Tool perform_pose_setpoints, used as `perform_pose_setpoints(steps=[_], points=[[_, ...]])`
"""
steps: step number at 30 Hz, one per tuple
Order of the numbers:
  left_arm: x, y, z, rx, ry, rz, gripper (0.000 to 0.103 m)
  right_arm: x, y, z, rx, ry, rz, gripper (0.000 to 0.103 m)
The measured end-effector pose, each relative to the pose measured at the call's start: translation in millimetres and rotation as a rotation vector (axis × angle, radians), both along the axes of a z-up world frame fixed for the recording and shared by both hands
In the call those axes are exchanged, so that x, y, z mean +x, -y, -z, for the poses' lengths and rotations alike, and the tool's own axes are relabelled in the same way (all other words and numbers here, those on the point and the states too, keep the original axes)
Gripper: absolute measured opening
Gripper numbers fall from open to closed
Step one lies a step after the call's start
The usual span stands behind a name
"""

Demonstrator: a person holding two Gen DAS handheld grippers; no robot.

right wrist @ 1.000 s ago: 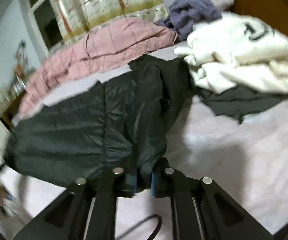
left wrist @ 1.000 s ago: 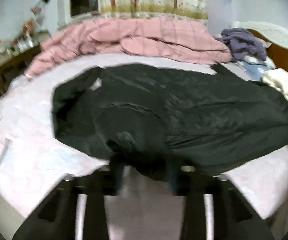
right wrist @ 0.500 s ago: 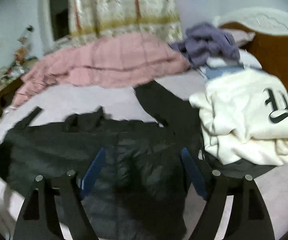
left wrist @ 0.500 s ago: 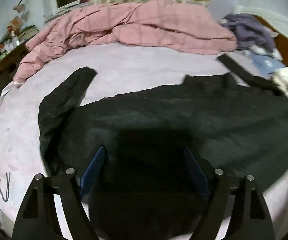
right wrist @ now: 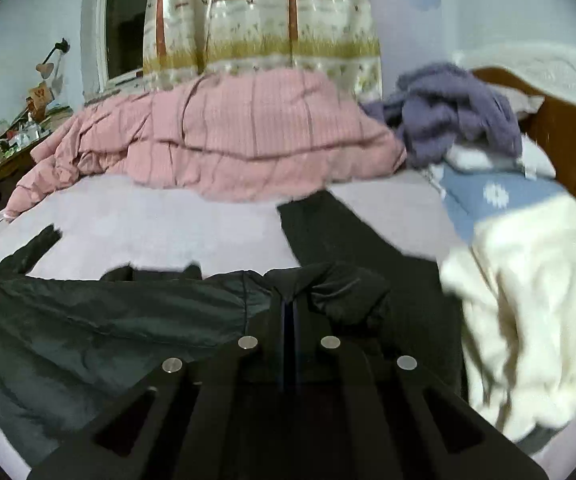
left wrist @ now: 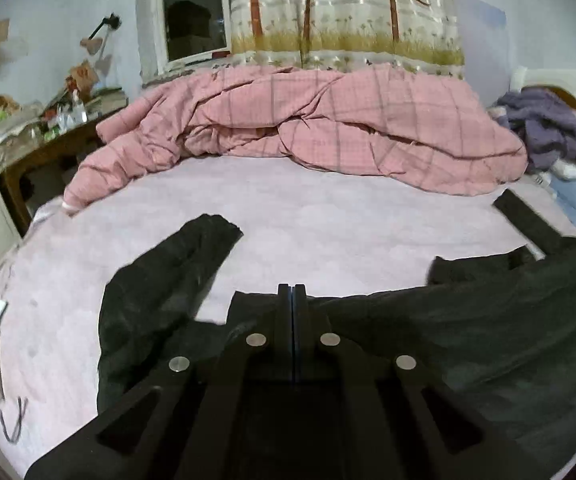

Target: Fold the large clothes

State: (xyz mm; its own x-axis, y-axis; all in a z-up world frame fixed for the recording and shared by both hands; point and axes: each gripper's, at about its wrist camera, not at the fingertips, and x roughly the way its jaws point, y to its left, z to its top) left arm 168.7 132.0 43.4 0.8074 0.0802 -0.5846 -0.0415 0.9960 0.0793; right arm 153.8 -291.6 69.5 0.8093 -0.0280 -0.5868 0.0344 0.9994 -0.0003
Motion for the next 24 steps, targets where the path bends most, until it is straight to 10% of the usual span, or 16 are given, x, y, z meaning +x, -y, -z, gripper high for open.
perform_pose_setpoints(steps=[8, 13, 22, 24], points=[[44.1, 7.2, 79.2, 0.138, -0.138, -0.065, 0.000, 64.9, -2.6, 62.3, 0.005, -0.118, 0.023, 0.003], [59.6, -13.6, 89.0, 0.050, -0.205, -0.099, 0.000, 79.2, 1.0, 89.7, 0.046, -0.162, 0.006, 0.003], [-19.8, 40.9, -14.2, -0.056, 0.127, 0.124, 0.000, 33.8, 7.6, 28.8, 0.093, -0.044, 0.070, 0.023], [-35.4, 63.1, -21.8, -0.117, 0.099, 0.165, 0.000, 16.9, -2.5, 11.8, 0.165, -0.031, 0.019, 0.044]])
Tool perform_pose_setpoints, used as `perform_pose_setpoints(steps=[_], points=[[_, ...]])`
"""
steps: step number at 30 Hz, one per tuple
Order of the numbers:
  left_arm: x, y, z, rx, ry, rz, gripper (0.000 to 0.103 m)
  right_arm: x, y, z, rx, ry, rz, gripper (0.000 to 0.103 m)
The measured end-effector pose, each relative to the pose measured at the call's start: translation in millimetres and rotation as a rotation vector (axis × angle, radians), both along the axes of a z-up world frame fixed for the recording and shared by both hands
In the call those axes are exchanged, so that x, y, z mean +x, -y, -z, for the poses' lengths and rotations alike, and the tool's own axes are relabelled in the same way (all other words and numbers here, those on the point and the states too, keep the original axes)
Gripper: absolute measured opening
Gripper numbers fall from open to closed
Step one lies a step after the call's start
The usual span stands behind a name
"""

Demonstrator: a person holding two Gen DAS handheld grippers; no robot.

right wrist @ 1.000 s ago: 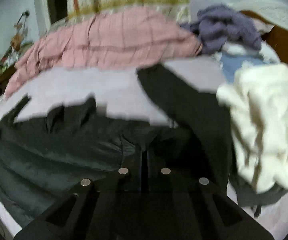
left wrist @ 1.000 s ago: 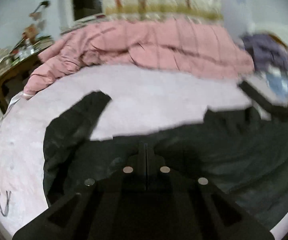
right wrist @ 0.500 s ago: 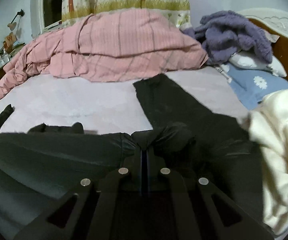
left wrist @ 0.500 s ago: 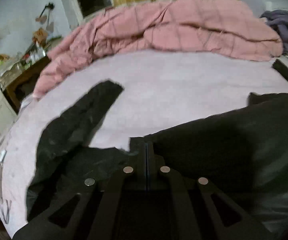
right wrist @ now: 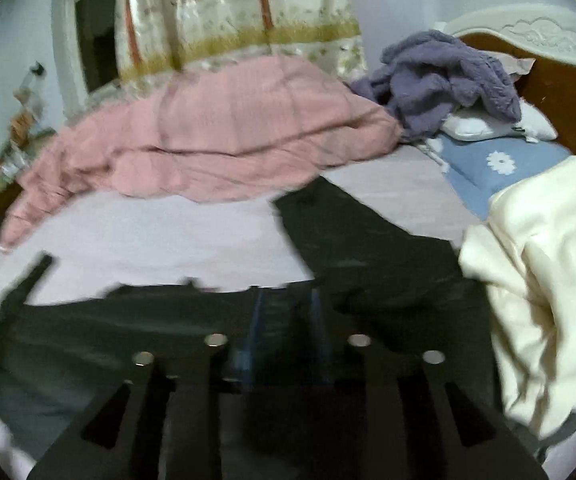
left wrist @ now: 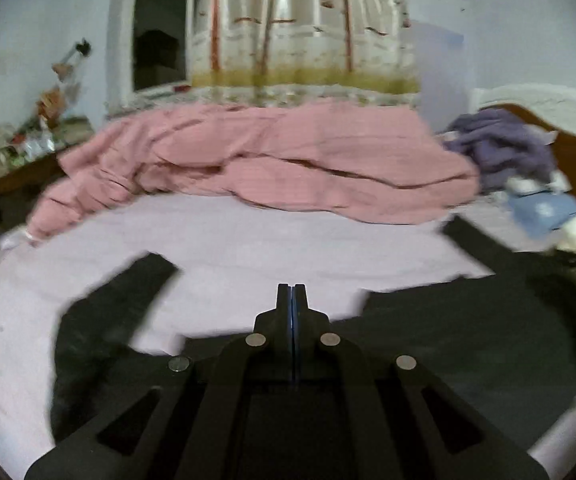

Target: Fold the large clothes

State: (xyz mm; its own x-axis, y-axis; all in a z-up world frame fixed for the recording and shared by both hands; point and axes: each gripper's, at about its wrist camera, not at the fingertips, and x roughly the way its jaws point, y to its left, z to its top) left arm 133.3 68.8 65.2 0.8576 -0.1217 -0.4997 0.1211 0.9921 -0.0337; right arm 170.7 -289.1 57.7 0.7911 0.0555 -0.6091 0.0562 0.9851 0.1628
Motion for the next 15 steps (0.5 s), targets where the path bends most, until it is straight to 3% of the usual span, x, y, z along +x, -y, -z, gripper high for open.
perform_pose_setpoints(steps=[2, 4, 7, 9, 10, 15], points=[[-7.2, 22.8, 7.3, -0.066, -0.081, 0.066, 0.000, -12.6, -16.9, -8.8, 0.092, -0.002, -0.102, 0.052], [-10.2, 46.7, 23.1, -0.080, -0.137, 0.133, 0.000, -21.7, -39.8, -7.9, 0.172, -0.034, -0.200, 0.052], [-4.0, 72.7, 52.7, 0.024, -0.173, 0.128, 0.000, -22.2, -72.4, 10.4, 0.243, -0.102, -0.300, 0.050], [3.0, 71.3, 72.3, 0.036, -0.166, 0.092, 0.000, -15.3, -91.7, 33.0, 0.157, -0.135, -0.287, 0.032], [6.8, 69.4, 82.5, 0.049, -0.147, 0.069, 0.000, -11.3, -97.9, 44.0, 0.110, -0.145, -0.274, 0.032], [25.4, 63.8, 103.5, 0.001, -0.267, 0.073, 0.000, 3.6, -105.2, 94.2, 0.036, -0.206, -0.248, 0.029]])
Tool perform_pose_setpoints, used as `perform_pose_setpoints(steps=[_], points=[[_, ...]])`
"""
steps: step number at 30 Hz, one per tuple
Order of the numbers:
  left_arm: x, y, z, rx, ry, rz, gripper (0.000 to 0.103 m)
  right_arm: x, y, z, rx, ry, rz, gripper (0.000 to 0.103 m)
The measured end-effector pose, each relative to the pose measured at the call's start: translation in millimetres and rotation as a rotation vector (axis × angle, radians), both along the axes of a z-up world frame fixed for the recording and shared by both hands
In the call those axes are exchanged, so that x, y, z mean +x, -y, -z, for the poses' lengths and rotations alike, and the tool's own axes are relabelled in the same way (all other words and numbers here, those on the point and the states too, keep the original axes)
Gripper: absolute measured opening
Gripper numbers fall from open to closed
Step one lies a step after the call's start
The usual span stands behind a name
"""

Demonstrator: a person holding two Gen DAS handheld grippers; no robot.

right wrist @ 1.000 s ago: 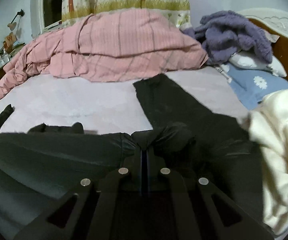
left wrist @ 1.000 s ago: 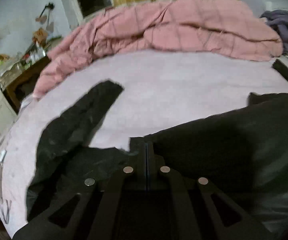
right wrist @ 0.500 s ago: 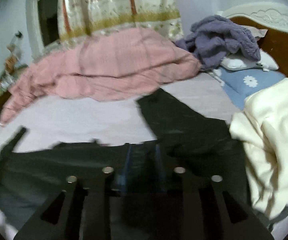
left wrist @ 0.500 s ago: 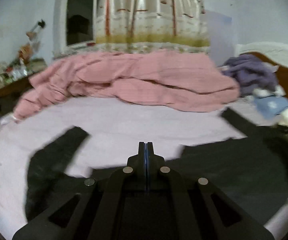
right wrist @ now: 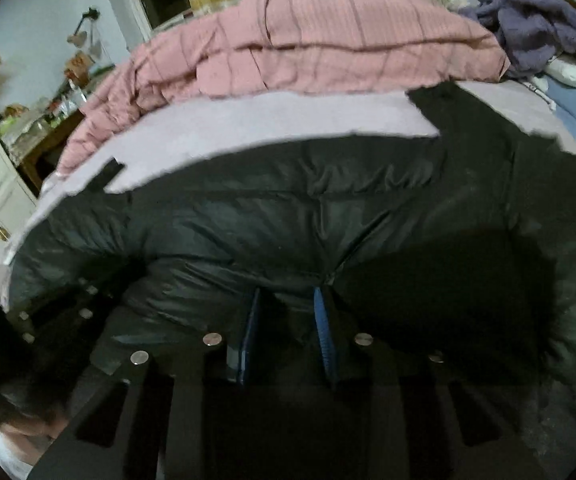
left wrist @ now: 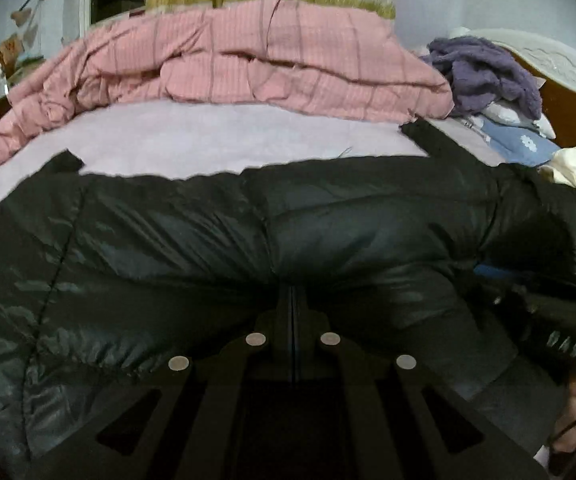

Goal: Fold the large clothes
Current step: 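Bring the right tool beside the left gripper over the folded jacket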

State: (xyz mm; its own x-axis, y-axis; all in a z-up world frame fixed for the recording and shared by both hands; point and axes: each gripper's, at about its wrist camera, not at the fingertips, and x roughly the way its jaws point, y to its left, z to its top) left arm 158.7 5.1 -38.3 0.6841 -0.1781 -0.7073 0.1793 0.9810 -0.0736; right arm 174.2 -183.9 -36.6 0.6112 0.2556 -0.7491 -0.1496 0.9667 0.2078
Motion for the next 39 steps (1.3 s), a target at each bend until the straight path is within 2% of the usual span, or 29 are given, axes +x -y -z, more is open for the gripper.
perform_pose_setpoints(steps=[3, 6, 7, 8, 10, 11, 12, 14, 15, 17, 20, 23, 28, 32, 35, 39], points=[[6.6, 7.6, 7.9, 0.055, -0.055, 0.005, 0.000, 4.0, -5.7, 9.6, -0.058, -0.023, -0.006, 0.029], [5.0, 10.4, 3.9, 0.069, -0.038, 0.011, 0.000, 9.4, -4.6, 11.4, -0.045, -0.051, -0.015, 0.028], [2.2, 8.0, -0.9, 0.027, -0.017, 0.033, 0.000, 10.1, -2.3, 9.7, -0.033, -0.065, -0.021, 0.028], [-6.5, 2.9, -13.4, -0.069, 0.027, 0.088, 0.000, 11.4, 0.7, 4.7, -0.022, -0.078, -0.026, 0.027], [-26.5, 6.1, -36.3, -0.163, 0.109, 0.190, 0.000, 7.9, 11.2, -17.3, 0.010, -0.038, -0.016, 0.025], [-38.9, 12.8, -49.9, -0.169, 0.148, 0.248, 0.000, 0.9, 18.9, -35.8, 0.038, 0.015, -0.009, 0.025], [-46.0, 20.0, -57.0, -0.163, 0.149, 0.290, 0.000, -3.2, 24.2, -47.2, 0.057, 0.039, -0.004, 0.025], [-53.1, 32.9, -57.4, -0.171, 0.090, 0.337, 0.000, -7.9, 34.6, -65.8, 0.092, 0.039, 0.009, 0.025], [-55.0, 34.8, -52.6, -0.196, 0.059, 0.335, 0.001, -8.4, 38.9, -71.1, 0.110, 0.022, 0.010, 0.025], [-55.1, 35.8, -30.7, -0.197, -0.036, 0.256, 0.001, -9.1, 45.4, -76.2, 0.156, -0.007, -0.003, 0.024], [-63.3, 18.7, 11.6, -0.325, -0.127, 0.159, 0.001, -9.0, 36.8, -74.7, 0.157, -0.049, -0.053, 0.024], [-55.1, 15.2, 14.1, -0.364, -0.158, 0.170, 0.001, -7.7, 16.0, -60.3, 0.211, -0.111, -0.151, 0.024], [-60.2, 22.1, 15.7, -0.317, -0.117, 0.164, 0.002, -2.4, -25.0, -35.7, 0.209, -0.169, -0.211, 0.024], [-58.5, 18.9, 21.0, -0.351, -0.133, 0.161, 0.002, 13.5, -46.5, -9.7, 0.111, -0.233, -0.183, 0.025], [-59.9, 22.0, 21.5, -0.333, -0.128, 0.154, 0.002, 36.6, -45.4, 4.0, 0.150, -0.286, -0.120, 0.024], [-59.8, 23.6, 21.4, -0.330, -0.131, 0.149, 0.002, 66.6, -48.8, 4.9, 0.112, -0.288, -0.059, 0.022]])
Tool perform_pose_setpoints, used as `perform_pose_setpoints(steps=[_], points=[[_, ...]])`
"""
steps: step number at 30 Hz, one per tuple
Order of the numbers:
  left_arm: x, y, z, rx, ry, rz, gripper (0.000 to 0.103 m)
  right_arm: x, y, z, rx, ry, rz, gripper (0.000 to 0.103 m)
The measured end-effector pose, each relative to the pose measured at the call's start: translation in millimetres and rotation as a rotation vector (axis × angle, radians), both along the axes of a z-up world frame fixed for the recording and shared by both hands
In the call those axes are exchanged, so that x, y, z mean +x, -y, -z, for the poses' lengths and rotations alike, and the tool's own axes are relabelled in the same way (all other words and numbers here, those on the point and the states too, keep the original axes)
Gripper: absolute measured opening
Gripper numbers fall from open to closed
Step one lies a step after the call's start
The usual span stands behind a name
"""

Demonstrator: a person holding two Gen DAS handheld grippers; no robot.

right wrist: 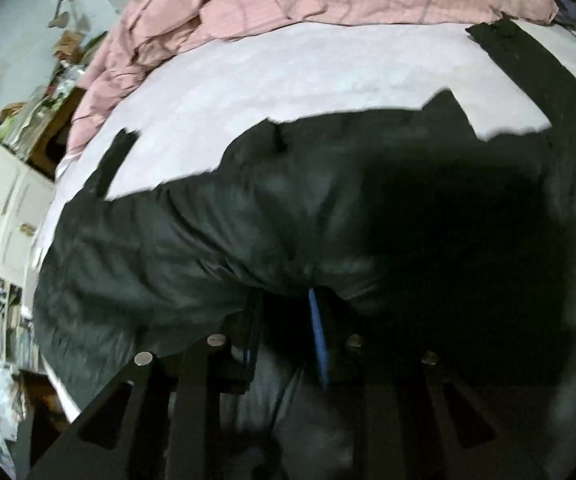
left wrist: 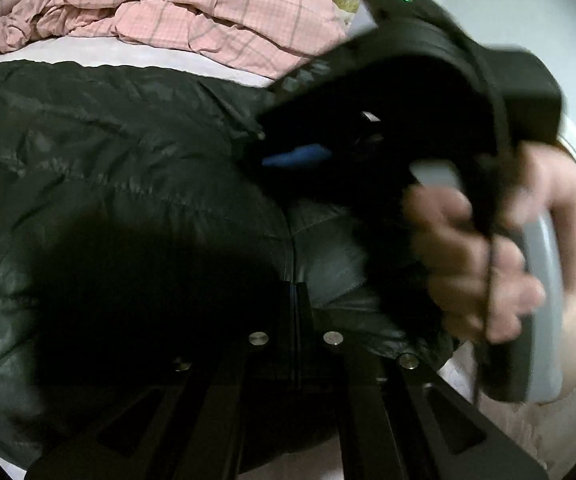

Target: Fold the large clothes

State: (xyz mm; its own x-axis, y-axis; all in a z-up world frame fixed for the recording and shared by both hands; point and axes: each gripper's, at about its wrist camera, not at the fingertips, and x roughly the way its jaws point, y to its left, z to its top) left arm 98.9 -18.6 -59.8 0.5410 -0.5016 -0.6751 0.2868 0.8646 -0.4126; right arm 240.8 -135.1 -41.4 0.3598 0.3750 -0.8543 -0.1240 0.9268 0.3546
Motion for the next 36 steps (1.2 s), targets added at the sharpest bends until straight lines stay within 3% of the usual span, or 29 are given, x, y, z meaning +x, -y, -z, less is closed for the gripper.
perform_pose_setpoints(steps=[5, 7, 9, 13, 19, 22, 26, 28, 30, 32, 34, 35, 36], points=[[0.2, 0.2, 0.3, 0.007, 0.003, 0.001, 0.002, 32.6, -7.3, -8.0, -0.113, 0.083, 0.110, 0.022], [-1.2, -1.5, 0.8, -0.001, -0.001, 0.001, 0.002, 53.4, -4.0, 3.1, -0.114, 0.048, 0.117, 0.016], [-0.6, -1.1, 1.1, 0.000, 0.000, 0.001, 0.002, 69.8, 2.0, 15.0, -0.087, 0.014, 0.141, 0.004], [-3.3, 0.9, 0.7, 0.006, 0.001, 0.003, 0.002, 71.9, 9.6, 9.7, -0.073, 0.029, 0.136, 0.002], [-0.4, 1.2, 0.1, 0.009, 0.005, 0.001, 0.002, -18.0, 48.9, -76.8, -0.089, 0.325, 0.100, 0.003], [0.4, 3.9, -1.1, 0.030, 0.010, 0.004, 0.002, -73.4, 89.0, -116.9, -0.085, 0.445, 0.161, 0.003], [-7.9, 10.4, -3.6, 0.077, 0.032, 0.001, 0.002, -114.8, 150.7, -151.2, -0.240, 0.599, 0.317, 0.014], [-5.0, 10.4, -3.7, 0.081, 0.033, 0.000, 0.002, -108.8, 178.3, -160.4, -0.249, 0.552, 0.346, 0.018], [0.2, 9.9, -3.3, 0.079, 0.032, -0.001, 0.002, -91.2, 208.4, -165.2, -0.152, 0.469, 0.328, 0.026], [3.4, 10.5, -2.9, 0.075, 0.031, -0.005, 0.002, -69.2, 223.8, -162.7, -0.126, 0.394, 0.309, 0.032], [4.1, 11.0, -4.1, 0.080, 0.039, -0.017, 0.003, -49.9, 232.0, -152.5, -0.214, 0.356, 0.310, 0.045], [4.8, 12.6, -4.6, 0.089, 0.046, -0.022, 0.003, -39.9, 238.5, -143.5, -0.268, 0.339, 0.332, 0.058], [6.0, 14.1, -4.3, 0.102, 0.047, -0.018, 0.003, -32.1, 243.2, -132.9, -0.283, 0.315, 0.351, 0.060]])
